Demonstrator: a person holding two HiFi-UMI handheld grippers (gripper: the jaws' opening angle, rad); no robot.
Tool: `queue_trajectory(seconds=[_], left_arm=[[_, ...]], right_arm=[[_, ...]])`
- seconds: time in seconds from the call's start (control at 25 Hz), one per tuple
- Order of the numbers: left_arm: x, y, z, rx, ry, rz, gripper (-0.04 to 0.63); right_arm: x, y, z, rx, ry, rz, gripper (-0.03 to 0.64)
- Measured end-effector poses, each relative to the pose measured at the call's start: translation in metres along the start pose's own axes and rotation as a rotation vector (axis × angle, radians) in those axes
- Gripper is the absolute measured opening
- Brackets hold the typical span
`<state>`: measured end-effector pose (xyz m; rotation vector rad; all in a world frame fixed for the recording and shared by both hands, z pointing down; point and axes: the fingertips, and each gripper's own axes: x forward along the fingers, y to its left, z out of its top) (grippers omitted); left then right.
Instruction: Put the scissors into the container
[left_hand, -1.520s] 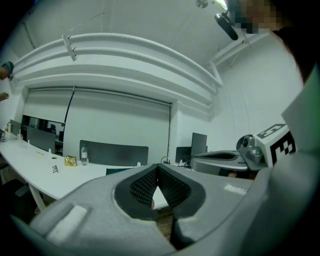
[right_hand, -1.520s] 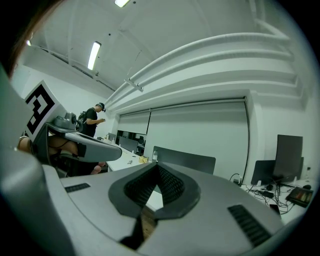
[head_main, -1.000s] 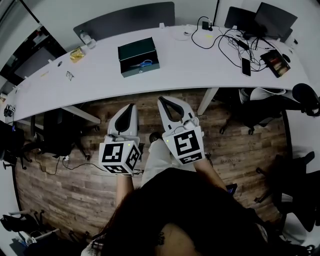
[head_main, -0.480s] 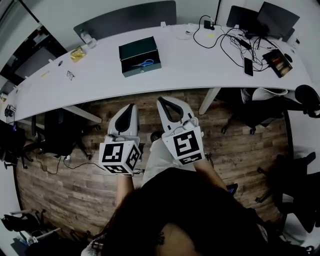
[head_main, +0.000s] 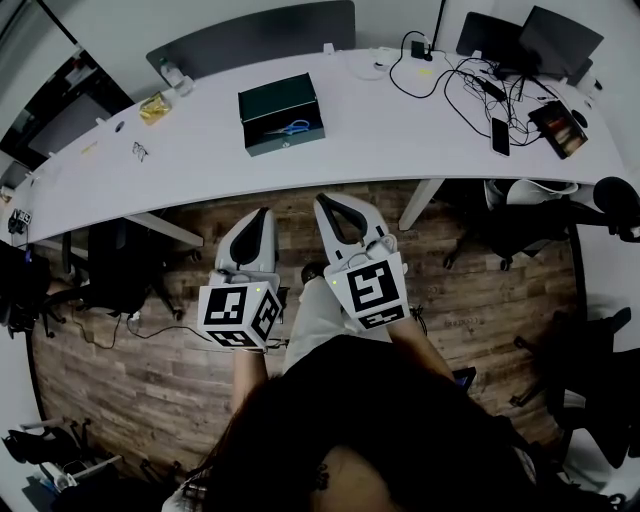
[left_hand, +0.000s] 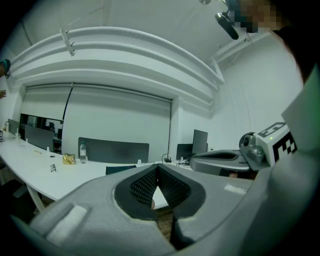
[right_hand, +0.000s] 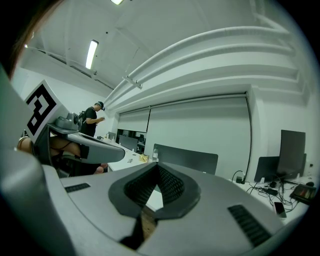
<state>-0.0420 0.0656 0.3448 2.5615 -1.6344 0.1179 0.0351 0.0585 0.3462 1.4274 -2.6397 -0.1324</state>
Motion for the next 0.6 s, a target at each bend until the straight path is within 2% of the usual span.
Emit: queue_trajectory(seconds=[0.6], left_arm=[[0.036,0.021,0.002,-0.009,0.015,-0.016,0.011]], right_arm=[[0.036,-0.017,-0.003,-0.003,0.022,-0.006,0.008]])
